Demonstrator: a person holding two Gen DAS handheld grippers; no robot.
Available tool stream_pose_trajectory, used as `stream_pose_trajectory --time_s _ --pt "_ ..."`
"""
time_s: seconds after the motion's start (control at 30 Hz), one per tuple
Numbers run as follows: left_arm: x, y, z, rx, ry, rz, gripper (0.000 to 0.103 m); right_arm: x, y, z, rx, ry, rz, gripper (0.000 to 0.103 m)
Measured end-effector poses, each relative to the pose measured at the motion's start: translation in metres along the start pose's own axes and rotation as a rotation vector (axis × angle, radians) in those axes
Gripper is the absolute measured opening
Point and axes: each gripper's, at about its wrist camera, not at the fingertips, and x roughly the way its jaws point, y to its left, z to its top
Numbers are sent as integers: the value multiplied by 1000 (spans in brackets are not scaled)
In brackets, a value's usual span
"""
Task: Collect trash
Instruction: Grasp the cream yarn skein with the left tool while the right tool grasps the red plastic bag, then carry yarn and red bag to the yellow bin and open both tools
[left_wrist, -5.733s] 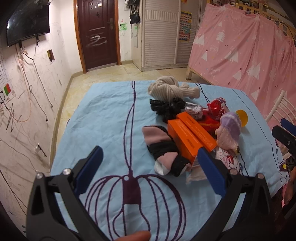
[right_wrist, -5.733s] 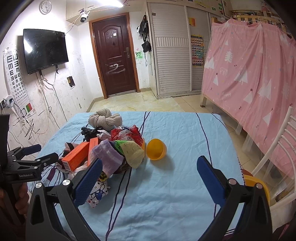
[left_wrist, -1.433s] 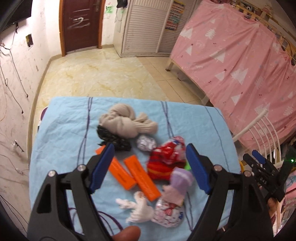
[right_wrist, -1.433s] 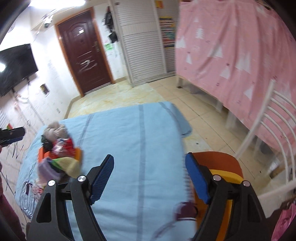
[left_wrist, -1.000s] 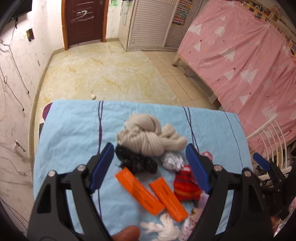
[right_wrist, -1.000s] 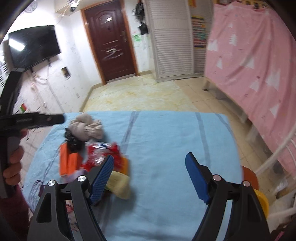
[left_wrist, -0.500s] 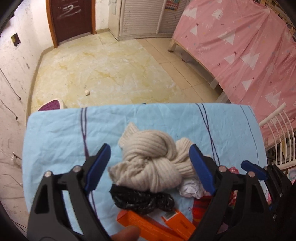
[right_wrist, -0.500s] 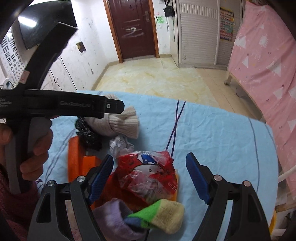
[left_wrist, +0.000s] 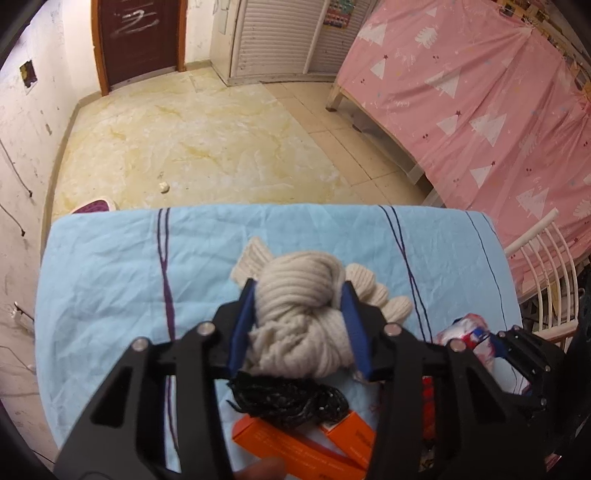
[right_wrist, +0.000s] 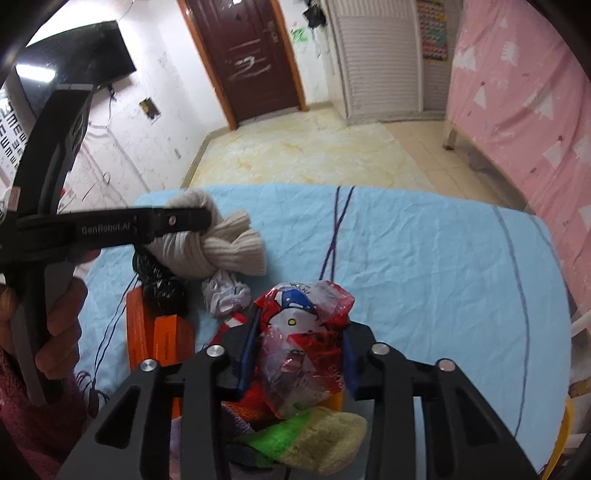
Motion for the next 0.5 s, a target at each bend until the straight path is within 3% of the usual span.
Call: stream_pose_trajectory --time_s 0.2,0.5 --pt "-22 -2 0 -28 -74 -14 42 -40 -3 1 19 -116 2 30" --pt "-63 -25 -6 -14 -147 8 42 -74 -28 -14 71 -173 13 30"
